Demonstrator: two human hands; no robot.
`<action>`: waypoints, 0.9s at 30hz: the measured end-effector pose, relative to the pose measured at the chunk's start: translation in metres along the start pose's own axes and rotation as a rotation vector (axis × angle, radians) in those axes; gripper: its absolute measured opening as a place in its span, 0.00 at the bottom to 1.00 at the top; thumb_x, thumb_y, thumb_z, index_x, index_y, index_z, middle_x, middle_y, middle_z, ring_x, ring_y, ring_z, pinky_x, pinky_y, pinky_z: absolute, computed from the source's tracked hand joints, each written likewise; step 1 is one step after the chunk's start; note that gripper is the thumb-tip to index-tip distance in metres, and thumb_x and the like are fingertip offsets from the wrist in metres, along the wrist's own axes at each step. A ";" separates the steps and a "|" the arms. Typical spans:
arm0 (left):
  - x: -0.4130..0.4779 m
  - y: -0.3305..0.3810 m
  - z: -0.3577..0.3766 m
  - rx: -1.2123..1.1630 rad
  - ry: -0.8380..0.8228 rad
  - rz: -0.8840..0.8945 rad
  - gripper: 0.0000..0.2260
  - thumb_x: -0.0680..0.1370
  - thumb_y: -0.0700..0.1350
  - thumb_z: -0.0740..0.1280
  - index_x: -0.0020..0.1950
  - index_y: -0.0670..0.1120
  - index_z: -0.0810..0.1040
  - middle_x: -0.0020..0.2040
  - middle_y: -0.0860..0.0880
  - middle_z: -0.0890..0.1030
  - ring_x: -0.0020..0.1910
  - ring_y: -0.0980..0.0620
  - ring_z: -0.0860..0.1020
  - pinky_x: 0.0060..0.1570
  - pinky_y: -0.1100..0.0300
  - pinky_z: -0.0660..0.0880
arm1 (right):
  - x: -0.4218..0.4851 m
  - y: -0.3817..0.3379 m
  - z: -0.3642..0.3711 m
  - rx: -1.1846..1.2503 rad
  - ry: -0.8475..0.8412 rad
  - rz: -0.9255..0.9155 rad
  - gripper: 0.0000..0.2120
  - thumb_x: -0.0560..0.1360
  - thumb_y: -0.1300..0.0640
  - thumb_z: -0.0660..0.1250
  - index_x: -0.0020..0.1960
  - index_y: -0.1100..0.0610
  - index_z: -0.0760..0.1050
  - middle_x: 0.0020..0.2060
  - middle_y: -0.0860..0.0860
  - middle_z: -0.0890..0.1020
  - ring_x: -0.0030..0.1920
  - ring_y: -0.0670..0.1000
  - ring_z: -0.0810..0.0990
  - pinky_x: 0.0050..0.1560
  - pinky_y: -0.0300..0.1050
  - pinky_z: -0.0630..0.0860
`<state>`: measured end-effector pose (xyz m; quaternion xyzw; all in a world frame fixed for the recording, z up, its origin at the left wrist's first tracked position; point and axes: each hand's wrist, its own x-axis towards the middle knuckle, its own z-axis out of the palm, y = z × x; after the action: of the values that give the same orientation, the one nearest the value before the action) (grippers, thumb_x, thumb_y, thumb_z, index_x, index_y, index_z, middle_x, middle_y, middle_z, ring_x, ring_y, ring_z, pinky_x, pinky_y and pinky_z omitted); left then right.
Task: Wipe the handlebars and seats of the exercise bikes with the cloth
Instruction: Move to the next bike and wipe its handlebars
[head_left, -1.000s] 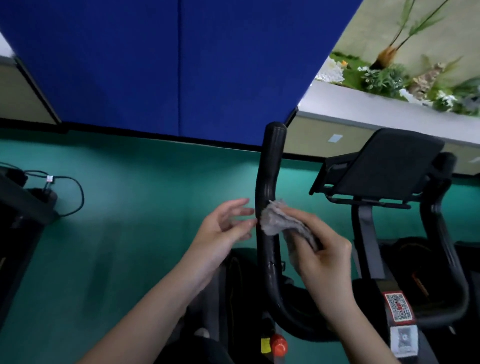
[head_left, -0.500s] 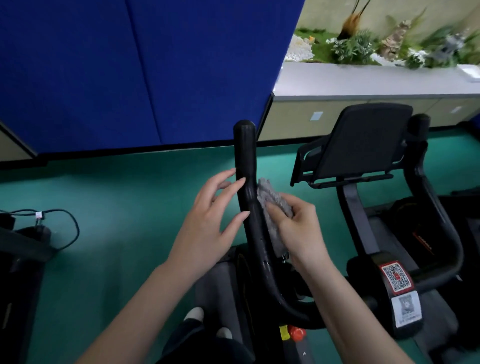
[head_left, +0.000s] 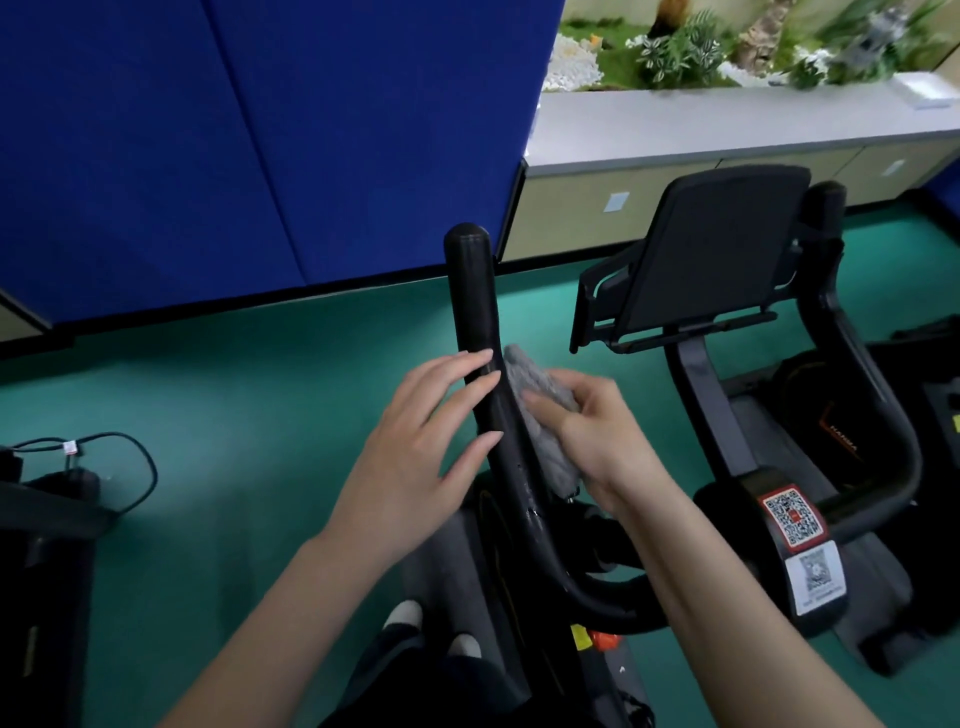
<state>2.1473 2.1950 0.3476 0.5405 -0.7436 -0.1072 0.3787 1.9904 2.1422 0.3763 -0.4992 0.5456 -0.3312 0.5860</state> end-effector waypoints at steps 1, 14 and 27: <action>0.000 -0.001 0.000 -0.010 -0.003 -0.003 0.18 0.79 0.48 0.63 0.66 0.41 0.73 0.69 0.49 0.70 0.68 0.51 0.67 0.67 0.53 0.66 | -0.010 0.004 -0.007 -0.006 -0.022 0.031 0.07 0.77 0.68 0.64 0.43 0.63 0.79 0.34 0.56 0.81 0.36 0.53 0.78 0.38 0.45 0.73; 0.004 -0.004 -0.003 -0.051 0.018 0.005 0.16 0.77 0.45 0.65 0.63 0.40 0.76 0.65 0.47 0.73 0.64 0.50 0.69 0.67 0.67 0.58 | -0.073 0.015 -0.008 -0.503 0.103 -0.488 0.14 0.71 0.70 0.67 0.52 0.57 0.82 0.49 0.50 0.79 0.53 0.44 0.78 0.56 0.32 0.70; 0.004 -0.005 -0.002 -0.098 0.043 -0.005 0.15 0.76 0.45 0.68 0.62 0.41 0.77 0.65 0.48 0.73 0.64 0.50 0.69 0.68 0.62 0.61 | -0.077 0.005 -0.011 -0.489 -0.032 -0.433 0.14 0.70 0.73 0.68 0.49 0.58 0.81 0.47 0.47 0.79 0.52 0.39 0.77 0.55 0.31 0.70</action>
<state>2.1513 2.1899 0.3477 0.5253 -0.7277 -0.1328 0.4205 1.9645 2.2128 0.3964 -0.7348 0.4806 -0.2995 0.3735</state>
